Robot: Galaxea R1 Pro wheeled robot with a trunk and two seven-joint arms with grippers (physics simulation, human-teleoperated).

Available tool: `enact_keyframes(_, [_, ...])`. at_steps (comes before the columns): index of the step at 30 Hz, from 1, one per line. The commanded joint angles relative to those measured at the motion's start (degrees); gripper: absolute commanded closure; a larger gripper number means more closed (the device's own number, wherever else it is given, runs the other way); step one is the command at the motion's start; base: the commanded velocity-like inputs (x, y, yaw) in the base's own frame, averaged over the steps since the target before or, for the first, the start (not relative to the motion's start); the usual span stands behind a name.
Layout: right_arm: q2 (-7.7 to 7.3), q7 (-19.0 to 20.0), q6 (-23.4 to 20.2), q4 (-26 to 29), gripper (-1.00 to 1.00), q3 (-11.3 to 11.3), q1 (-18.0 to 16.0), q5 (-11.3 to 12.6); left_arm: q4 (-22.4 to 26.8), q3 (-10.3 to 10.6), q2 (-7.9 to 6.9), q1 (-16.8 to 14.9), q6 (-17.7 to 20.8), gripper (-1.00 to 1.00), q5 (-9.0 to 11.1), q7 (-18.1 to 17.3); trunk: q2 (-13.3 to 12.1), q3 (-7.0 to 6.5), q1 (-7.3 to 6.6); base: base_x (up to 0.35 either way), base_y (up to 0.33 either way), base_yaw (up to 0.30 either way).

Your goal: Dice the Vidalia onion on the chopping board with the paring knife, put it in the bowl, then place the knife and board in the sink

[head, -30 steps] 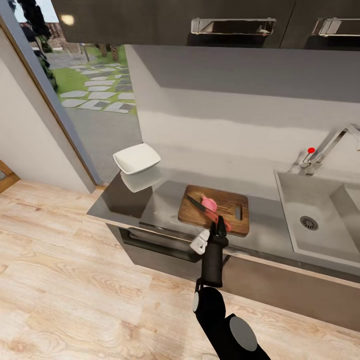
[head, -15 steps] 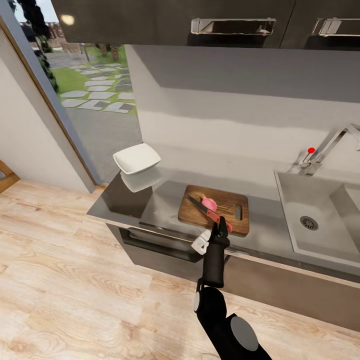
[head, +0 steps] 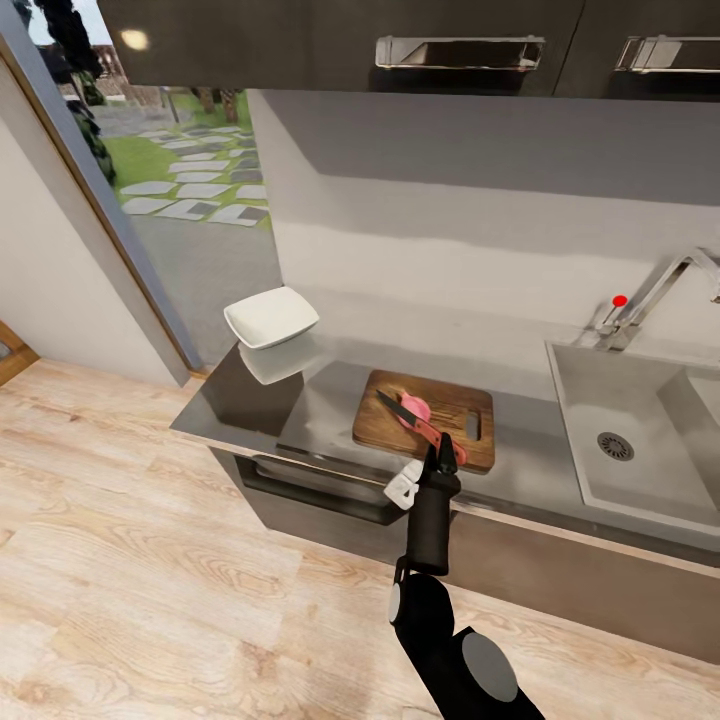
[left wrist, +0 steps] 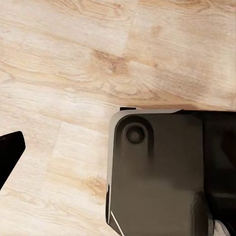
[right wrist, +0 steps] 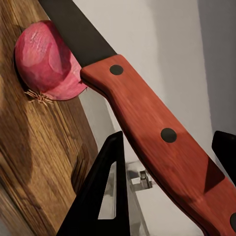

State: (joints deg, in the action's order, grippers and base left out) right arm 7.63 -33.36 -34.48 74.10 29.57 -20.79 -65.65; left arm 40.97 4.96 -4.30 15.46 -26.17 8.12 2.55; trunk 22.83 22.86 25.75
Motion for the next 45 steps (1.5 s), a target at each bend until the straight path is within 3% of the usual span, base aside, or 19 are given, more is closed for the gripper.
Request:
enact_keyframes(1, [-0.02,-0.04,-0.36,-0.01,1.0,0.05,-0.04,-0.27,0.07,0.39,-0.09,0.01,-0.11,-1.0,0.58,0.27,0.09,0.08,0.03,0.0,-0.003,0.0])
enact_keyframes(45, [-0.18,-0.04,-0.38,0.42,1.0,-0.15,-0.04,-0.8,0.43,0.4,-0.09,0.01,-0.11,-1.0,0.58,0.27,0.09,0.08,0.03,0.009,-0.005,0.0])
